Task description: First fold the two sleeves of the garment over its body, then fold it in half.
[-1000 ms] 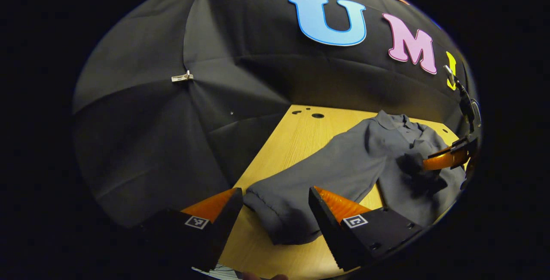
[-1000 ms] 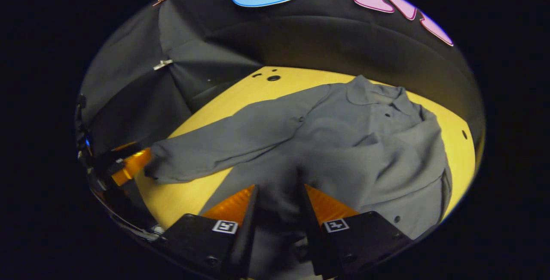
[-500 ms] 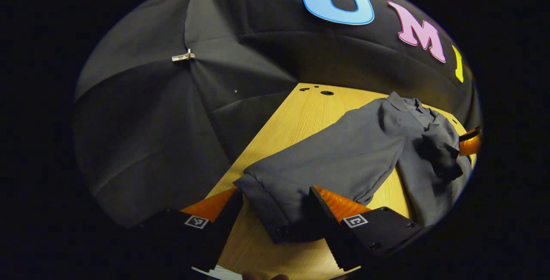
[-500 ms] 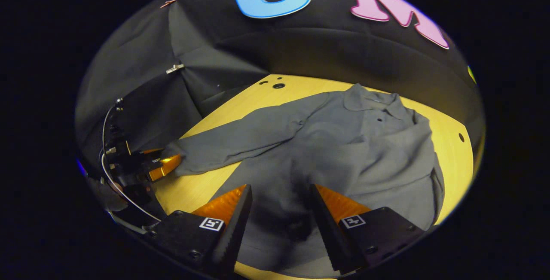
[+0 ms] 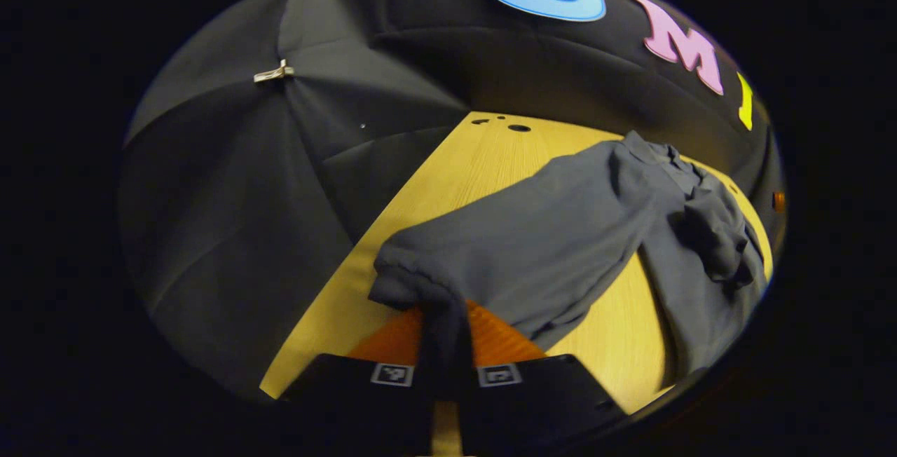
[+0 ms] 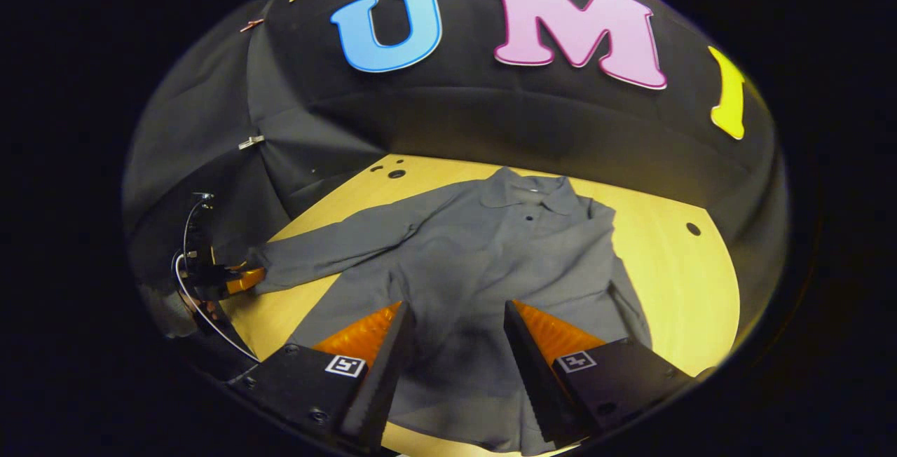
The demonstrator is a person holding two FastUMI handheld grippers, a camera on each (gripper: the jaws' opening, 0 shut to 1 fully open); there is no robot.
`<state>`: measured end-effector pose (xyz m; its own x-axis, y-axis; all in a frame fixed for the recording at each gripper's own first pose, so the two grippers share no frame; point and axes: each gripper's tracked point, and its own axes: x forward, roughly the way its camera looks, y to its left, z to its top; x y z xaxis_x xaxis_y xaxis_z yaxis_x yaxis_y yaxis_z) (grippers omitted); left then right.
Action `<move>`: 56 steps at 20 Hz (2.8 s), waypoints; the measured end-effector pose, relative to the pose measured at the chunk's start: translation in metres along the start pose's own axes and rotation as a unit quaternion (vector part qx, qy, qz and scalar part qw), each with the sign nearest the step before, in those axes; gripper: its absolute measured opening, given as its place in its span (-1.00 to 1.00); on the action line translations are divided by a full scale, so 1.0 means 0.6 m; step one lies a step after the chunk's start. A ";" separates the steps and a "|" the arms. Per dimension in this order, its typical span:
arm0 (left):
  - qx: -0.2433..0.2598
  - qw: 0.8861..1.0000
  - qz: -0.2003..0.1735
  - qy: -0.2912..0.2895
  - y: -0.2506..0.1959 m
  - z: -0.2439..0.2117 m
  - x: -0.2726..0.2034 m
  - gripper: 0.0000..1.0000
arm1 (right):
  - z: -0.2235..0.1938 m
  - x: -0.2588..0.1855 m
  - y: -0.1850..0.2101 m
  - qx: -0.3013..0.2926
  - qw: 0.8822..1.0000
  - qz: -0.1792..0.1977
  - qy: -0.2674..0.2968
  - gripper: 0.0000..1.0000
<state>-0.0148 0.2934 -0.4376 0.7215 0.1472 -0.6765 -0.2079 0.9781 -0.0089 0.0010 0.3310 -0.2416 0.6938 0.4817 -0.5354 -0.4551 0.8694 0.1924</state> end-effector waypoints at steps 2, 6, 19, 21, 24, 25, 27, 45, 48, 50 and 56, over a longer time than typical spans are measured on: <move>-0.001 1.000 -0.005 -0.004 -0.013 0.018 -0.013 -0.82 | -0.003 -0.019 -0.031 0.008 1.000 -0.015 -0.003 0.65; 0.015 0.998 -0.009 -0.052 -0.040 0.094 -0.055 -0.84 | -0.011 -0.042 -0.087 0.024 0.999 -0.036 -0.010 0.65; 0.066 0.974 -0.084 -0.201 -0.275 0.362 -0.205 -0.84 | -0.074 -0.106 -0.243 0.053 0.995 -0.083 -0.005 0.68; 0.072 0.968 -0.110 -0.213 -0.334 0.380 -0.221 -0.84 | -0.084 -0.113 -0.266 0.070 0.993 -0.093 -0.004 0.72; 0.081 0.961 -0.147 -0.220 -0.418 0.393 -0.240 -0.84 | -0.097 -0.125 -0.301 0.084 0.991 -0.106 -0.006 0.70; 0.085 0.959 -0.159 -0.219 -0.444 0.393 -0.247 -0.84 | -0.101 -0.127 -0.312 0.087 0.990 -0.109 -0.007 0.72; 0.093 0.955 -0.180 -0.217 -0.493 0.390 -0.253 -0.84 | -0.109 -0.133 -0.329 0.096 0.989 -0.113 -0.007 0.75; 0.138 0.941 -0.292 -0.094 -0.842 0.217 -0.201 -0.84 | -0.188 -0.170 -0.493 0.145 0.978 -0.148 0.025 0.82; 0.163 0.940 -0.290 -0.070 -0.871 0.169 -0.176 -0.83 | -0.201 -0.172 -0.510 0.145 0.977 -0.150 0.035 0.82; 0.175 0.939 -0.290 -0.058 -0.888 0.139 -0.158 -0.89 | -0.207 -0.172 -0.518 0.144 0.977 -0.149 0.042 0.89; 0.201 0.936 -0.289 -0.020 -0.919 0.070 -0.130 -0.77 | -0.225 -0.168 -0.518 0.148 0.978 -0.139 0.056 0.89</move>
<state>0.0711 -0.2510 -0.3490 0.6625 -0.4250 -0.6168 0.4840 0.8714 -0.0806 -0.0028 -0.0024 -0.3584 0.6947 0.2220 -0.6841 -0.0645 0.9666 0.2482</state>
